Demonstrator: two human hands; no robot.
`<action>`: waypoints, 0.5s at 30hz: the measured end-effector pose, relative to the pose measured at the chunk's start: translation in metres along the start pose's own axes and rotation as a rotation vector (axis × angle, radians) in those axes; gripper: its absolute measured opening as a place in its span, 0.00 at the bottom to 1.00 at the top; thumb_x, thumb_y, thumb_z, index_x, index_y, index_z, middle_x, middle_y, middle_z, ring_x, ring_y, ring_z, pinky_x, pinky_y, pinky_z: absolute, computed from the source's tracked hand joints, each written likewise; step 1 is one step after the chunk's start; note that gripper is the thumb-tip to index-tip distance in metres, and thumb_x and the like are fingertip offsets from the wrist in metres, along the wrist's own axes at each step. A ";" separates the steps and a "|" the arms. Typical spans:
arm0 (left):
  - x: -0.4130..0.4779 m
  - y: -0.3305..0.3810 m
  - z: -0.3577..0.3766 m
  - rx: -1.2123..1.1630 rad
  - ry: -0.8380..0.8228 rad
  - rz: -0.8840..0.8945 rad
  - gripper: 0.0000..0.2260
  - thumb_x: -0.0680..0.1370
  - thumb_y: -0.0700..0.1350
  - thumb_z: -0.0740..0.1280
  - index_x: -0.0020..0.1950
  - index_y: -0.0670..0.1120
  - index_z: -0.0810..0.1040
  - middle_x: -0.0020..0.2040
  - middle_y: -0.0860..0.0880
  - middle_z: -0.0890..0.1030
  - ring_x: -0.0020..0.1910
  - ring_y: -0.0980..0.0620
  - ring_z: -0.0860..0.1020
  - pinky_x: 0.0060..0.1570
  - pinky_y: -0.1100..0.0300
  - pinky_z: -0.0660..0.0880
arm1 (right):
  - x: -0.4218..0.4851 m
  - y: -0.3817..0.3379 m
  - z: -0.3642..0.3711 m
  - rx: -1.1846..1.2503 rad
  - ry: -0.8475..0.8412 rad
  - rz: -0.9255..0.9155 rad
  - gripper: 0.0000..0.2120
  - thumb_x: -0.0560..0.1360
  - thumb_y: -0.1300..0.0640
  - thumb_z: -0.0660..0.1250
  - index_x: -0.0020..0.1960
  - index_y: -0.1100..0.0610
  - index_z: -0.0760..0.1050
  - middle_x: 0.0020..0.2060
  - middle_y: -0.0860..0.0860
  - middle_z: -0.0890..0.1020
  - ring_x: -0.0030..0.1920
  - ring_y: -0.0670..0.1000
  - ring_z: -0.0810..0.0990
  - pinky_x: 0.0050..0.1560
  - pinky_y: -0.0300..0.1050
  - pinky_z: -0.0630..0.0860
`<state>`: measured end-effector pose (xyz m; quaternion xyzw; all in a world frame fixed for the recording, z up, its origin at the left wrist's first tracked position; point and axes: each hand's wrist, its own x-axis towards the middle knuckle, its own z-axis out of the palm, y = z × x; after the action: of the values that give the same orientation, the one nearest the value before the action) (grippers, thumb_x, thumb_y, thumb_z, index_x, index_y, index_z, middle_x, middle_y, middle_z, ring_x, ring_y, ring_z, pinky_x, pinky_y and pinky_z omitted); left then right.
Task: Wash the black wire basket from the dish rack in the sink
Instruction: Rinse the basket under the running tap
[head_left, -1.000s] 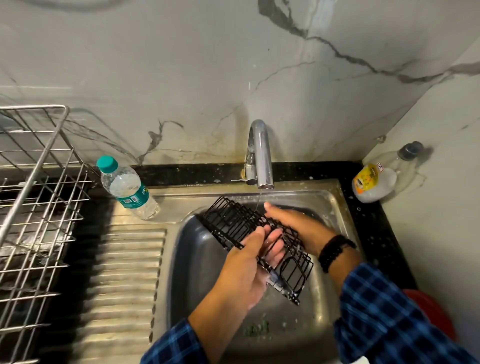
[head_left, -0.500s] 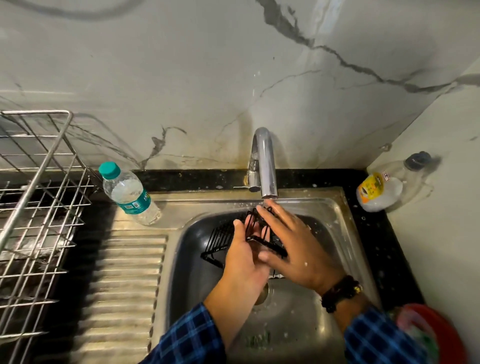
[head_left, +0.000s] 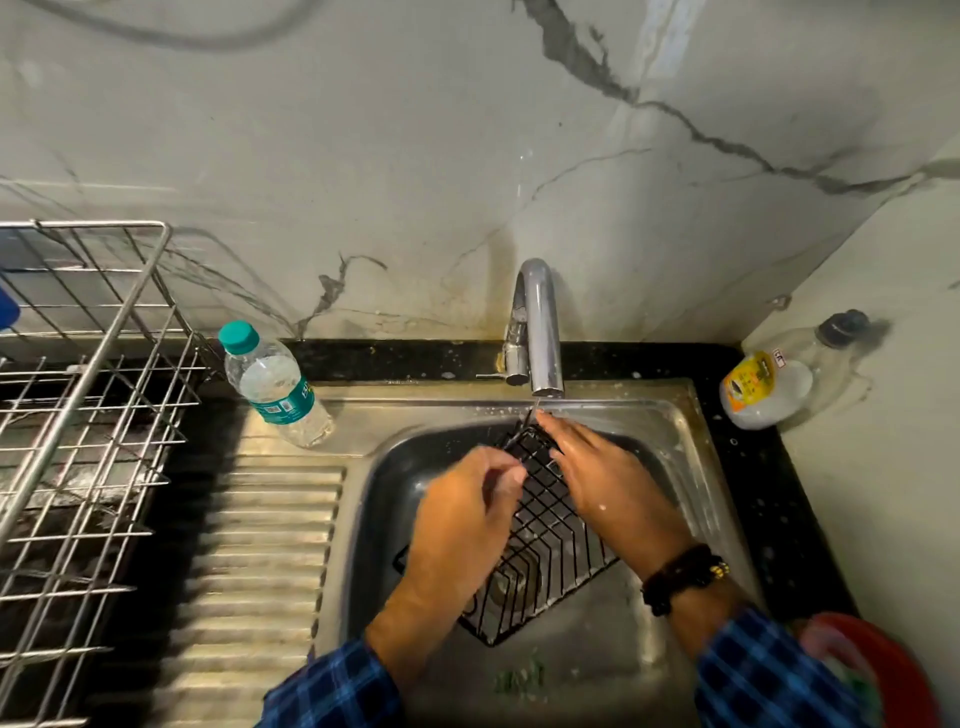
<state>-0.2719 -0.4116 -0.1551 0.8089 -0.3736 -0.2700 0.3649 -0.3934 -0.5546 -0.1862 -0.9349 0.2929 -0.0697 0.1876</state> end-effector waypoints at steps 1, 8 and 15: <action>0.002 -0.005 -0.002 0.165 0.134 0.089 0.09 0.80 0.55 0.65 0.58 0.56 0.77 0.51 0.59 0.78 0.48 0.64 0.76 0.47 0.67 0.73 | 0.001 -0.005 -0.002 0.002 -0.005 0.003 0.25 0.83 0.53 0.58 0.79 0.46 0.58 0.73 0.50 0.72 0.65 0.50 0.78 0.64 0.48 0.77; 0.038 -0.016 -0.005 0.385 0.055 0.363 0.19 0.83 0.57 0.51 0.70 0.57 0.72 0.63 0.51 0.81 0.59 0.49 0.80 0.58 0.51 0.79 | 0.009 -0.025 -0.009 0.093 -0.019 -0.009 0.18 0.83 0.47 0.60 0.71 0.45 0.71 0.66 0.45 0.78 0.61 0.47 0.79 0.61 0.45 0.76; 0.058 -0.025 -0.014 0.111 0.035 0.489 0.15 0.84 0.53 0.56 0.61 0.48 0.79 0.58 0.51 0.80 0.57 0.54 0.78 0.58 0.54 0.77 | 0.005 -0.019 -0.015 0.148 0.111 -0.011 0.20 0.80 0.48 0.65 0.71 0.48 0.74 0.64 0.45 0.81 0.60 0.46 0.80 0.62 0.42 0.76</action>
<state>-0.2186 -0.4413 -0.1763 0.7178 -0.5662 -0.1386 0.3808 -0.3828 -0.5480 -0.1647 -0.9148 0.2917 -0.1441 0.2392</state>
